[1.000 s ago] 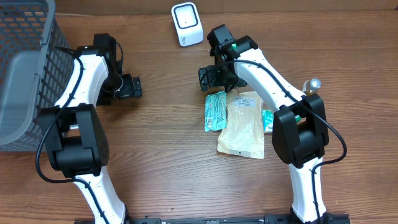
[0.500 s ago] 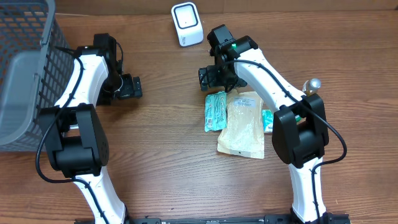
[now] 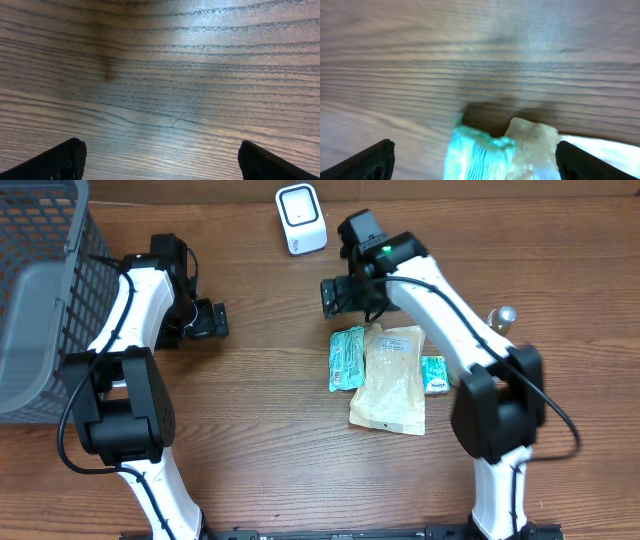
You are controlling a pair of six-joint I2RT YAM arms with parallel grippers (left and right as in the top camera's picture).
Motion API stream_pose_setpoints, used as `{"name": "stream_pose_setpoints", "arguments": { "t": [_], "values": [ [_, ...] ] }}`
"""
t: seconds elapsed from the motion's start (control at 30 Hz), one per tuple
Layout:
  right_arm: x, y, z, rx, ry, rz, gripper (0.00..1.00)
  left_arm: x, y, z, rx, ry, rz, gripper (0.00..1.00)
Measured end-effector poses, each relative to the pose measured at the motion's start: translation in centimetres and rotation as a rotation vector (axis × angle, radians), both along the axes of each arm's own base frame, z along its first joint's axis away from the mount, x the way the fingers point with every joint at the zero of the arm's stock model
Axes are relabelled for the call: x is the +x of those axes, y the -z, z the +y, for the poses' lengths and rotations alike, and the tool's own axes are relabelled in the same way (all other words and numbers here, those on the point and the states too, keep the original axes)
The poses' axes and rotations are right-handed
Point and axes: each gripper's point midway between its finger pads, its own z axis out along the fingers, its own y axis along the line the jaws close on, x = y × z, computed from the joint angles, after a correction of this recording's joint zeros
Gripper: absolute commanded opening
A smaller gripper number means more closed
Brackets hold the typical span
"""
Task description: Scan the item barcode
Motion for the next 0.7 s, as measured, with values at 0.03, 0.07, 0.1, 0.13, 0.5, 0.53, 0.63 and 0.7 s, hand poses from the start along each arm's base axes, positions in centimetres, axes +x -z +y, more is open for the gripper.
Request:
{"name": "stream_pose_setpoints", "arguments": {
  "t": [0.03,0.07,0.1,0.13,0.5,0.53,0.63,0.7],
  "values": [
    [0.0,-1.9,0.0,0.016,0.000,-0.038,1.00,0.0,0.0,0.0,0.000,0.000,0.000,1.00],
    [-0.1,-3.4,-0.1,0.031,0.000,-0.067,1.00,0.0,0.0,0.0,0.000,0.000,0.000,1.00],
    [-0.2,-5.1,-0.1,0.047,0.000,-0.100,1.00,0.0,0.0,0.0,0.000,0.000,0.000,1.00],
    [-0.4,-6.7,-0.2,0.061,0.001,-0.132,1.00,0.0,0.0,0.0,0.000,0.000,0.000,1.00],
    [-2.8,-17.4,-2.3,0.124,0.024,-0.359,1.00,0.0,0.0,0.0,0.000,0.000,0.000,1.00],
    [-2.9,-18.0,-2.8,0.111,0.036,-0.379,1.00,0.0,0.0,0.0,0.000,0.000,0.000,1.00],
    [-3.4,-20.2,-4.1,0.101,0.065,-0.439,1.00,0.0,0.0,0.0,0.000,0.000,0.000,1.00],
    [-4.2,-22.4,-5.1,0.109,0.082,-0.492,1.00,0.0,0.0,0.0,0.000,0.000,0.000,0.99]
  ]
}}
